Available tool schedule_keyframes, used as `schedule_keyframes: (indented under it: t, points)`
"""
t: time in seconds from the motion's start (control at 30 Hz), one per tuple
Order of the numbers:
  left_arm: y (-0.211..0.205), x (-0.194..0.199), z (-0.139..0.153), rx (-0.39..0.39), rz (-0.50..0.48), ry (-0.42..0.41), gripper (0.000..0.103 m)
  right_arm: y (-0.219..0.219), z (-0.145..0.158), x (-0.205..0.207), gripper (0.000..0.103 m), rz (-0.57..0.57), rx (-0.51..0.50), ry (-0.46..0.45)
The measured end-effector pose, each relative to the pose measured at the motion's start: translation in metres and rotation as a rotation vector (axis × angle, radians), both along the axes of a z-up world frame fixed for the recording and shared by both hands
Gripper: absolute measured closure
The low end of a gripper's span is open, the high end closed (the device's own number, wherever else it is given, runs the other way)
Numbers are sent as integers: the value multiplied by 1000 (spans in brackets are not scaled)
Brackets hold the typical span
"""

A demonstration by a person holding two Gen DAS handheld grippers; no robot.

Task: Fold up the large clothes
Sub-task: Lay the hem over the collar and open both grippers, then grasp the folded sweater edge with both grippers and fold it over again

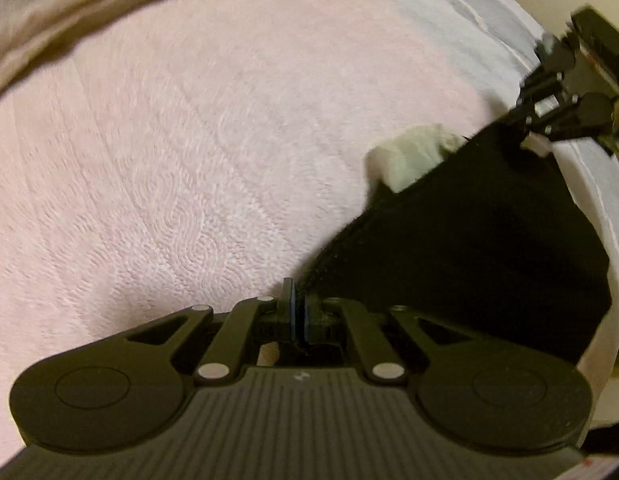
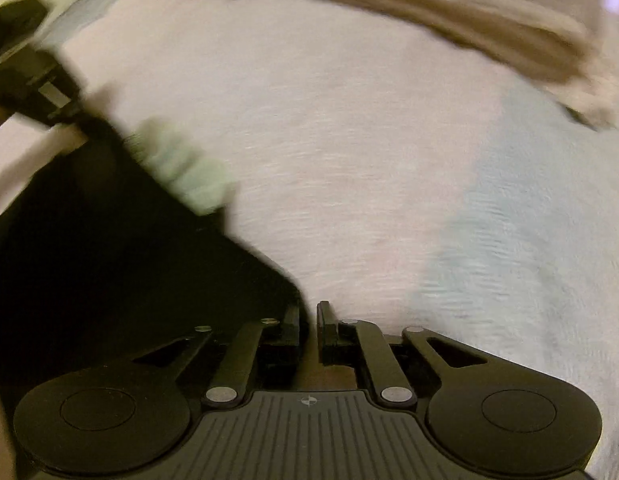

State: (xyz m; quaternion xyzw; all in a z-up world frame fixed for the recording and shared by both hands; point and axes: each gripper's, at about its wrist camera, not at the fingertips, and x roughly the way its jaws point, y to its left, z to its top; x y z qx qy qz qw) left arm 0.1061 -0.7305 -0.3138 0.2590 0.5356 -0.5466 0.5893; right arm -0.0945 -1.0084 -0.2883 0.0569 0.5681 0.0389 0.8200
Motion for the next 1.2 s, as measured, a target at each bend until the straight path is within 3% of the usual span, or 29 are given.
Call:
schedule_keyframes:
  t: [0.07, 0.1, 0.23, 0.33, 0.53, 0.7, 0.8, 0.9, 1.0, 1.03, 1.13, 1.2]
  points:
    - [4, 6, -9, -15, 45, 4, 94, -10, 5, -9, 68, -86, 4, -45]
    - [8, 10, -10, -25, 72, 2, 93, -15, 11, -17, 64, -141, -17, -70]
    - [32, 30, -3, -40, 207, -40, 93, -22, 43, -47, 63, -319, -87, -136]
    - [51, 34, 13, -37, 247, -90, 93, -16, 68, -75, 63, -392, -48, -189]
    - [84, -12, 57, -81, 226, -94, 92, 53, 91, -150, 63, -411, 53, -210]
    - [110, -91, 64, -100, 141, -25, 92, 137, 77, -186, 63, -361, 188, -214]
    - [120, -139, 55, -104, 86, 51, 92, 155, 55, -199, 63, -338, 194, -177]
    - [131, -166, 33, -47, 50, 23, 91, 131, 30, -219, 64, -422, 186, -145]
    - [151, -157, 10, -12, 99, 7, 88, 111, 31, -236, 64, -435, 110, -130]
    - [159, -151, 7, -27, 118, 18, 96, 109, 36, -239, 64, -441, 75, -122]
    - [169, -144, 17, -23, 134, -50, 100, 115, 56, -248, 64, -436, 5, -105]
    - [177, -142, 30, -18, 127, -90, 100, 132, 69, -248, 61, -358, -51, -109]
